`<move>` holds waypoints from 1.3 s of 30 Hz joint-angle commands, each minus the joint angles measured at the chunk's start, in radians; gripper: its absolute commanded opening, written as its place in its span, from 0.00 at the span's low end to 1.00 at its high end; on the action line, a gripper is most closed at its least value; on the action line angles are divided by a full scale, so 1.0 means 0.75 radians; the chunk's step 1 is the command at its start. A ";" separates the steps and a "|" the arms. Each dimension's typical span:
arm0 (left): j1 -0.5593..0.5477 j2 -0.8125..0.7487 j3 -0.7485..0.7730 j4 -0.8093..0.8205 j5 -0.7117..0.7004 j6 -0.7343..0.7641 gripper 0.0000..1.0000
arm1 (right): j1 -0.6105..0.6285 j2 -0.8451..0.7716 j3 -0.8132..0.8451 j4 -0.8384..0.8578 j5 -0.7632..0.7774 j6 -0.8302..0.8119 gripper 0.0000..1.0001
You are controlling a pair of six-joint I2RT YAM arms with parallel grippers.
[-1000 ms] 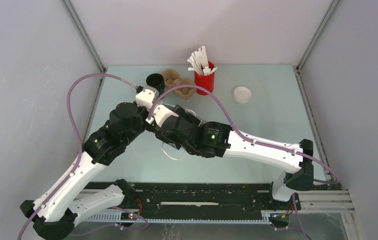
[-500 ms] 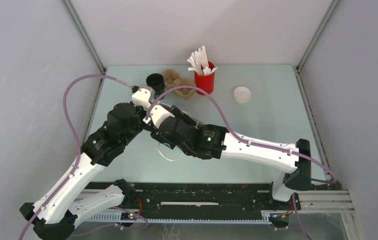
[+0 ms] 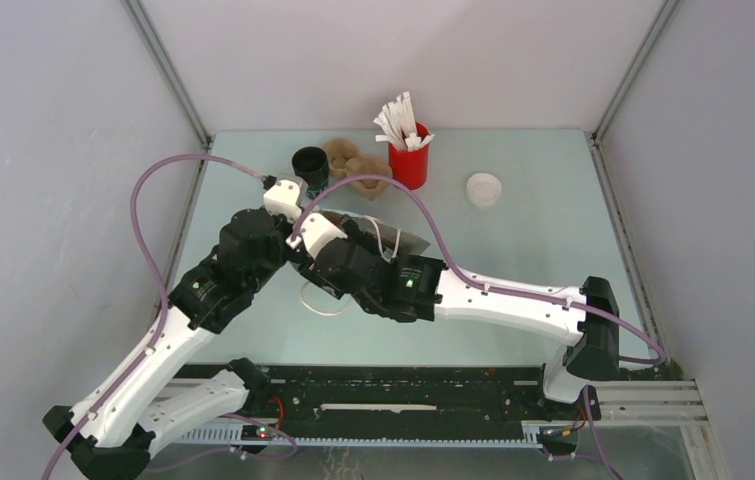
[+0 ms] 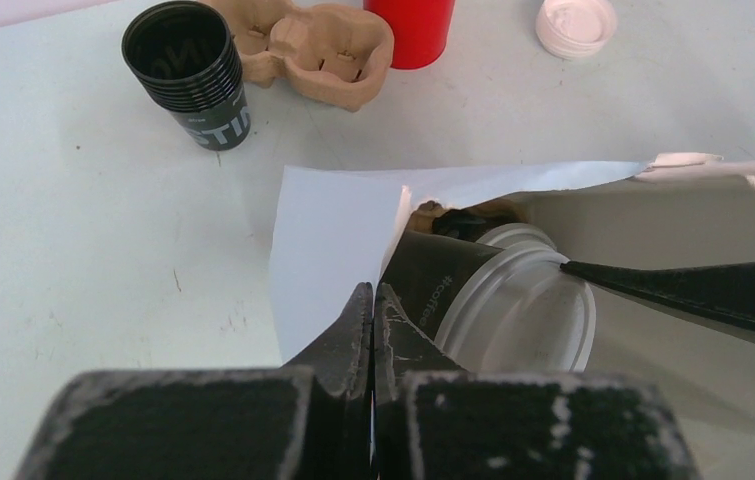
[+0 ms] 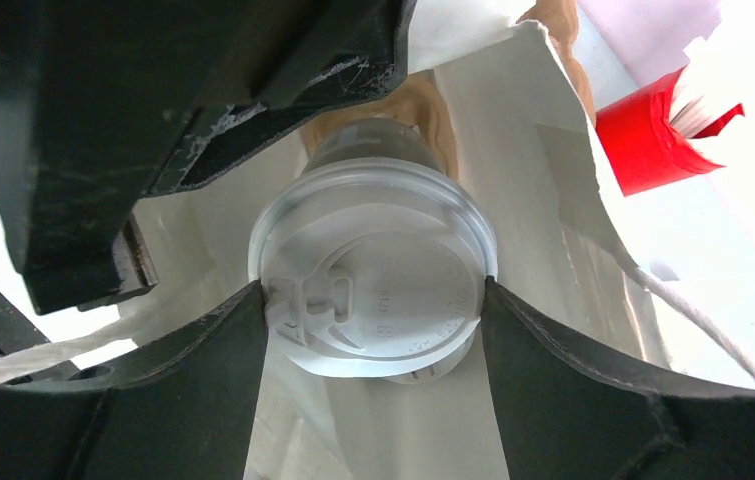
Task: Pack the takeout coffee
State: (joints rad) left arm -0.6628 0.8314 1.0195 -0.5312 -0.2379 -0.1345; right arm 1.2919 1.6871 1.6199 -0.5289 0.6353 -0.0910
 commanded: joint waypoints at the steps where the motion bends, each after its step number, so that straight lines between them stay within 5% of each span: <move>1: -0.060 -0.069 -0.025 0.167 0.210 0.065 0.00 | -0.080 0.086 -0.061 0.005 0.014 0.061 0.57; 22: -0.065 -0.094 -0.021 0.256 0.221 0.133 0.00 | -0.168 -0.180 -0.125 -0.108 -0.262 0.143 0.57; 28: -0.066 -0.087 -0.024 0.270 0.233 0.127 0.00 | -0.170 -0.137 -0.152 -0.062 -0.191 0.091 0.58; 39: -0.069 -0.083 -0.070 0.222 0.181 0.119 0.00 | -0.129 -0.192 -0.401 0.402 -0.346 -0.085 0.57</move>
State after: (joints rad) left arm -0.7071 0.7792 0.9787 -0.4141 -0.1017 -0.0593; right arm 1.1904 1.5784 1.3689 -0.3958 0.4397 -0.0792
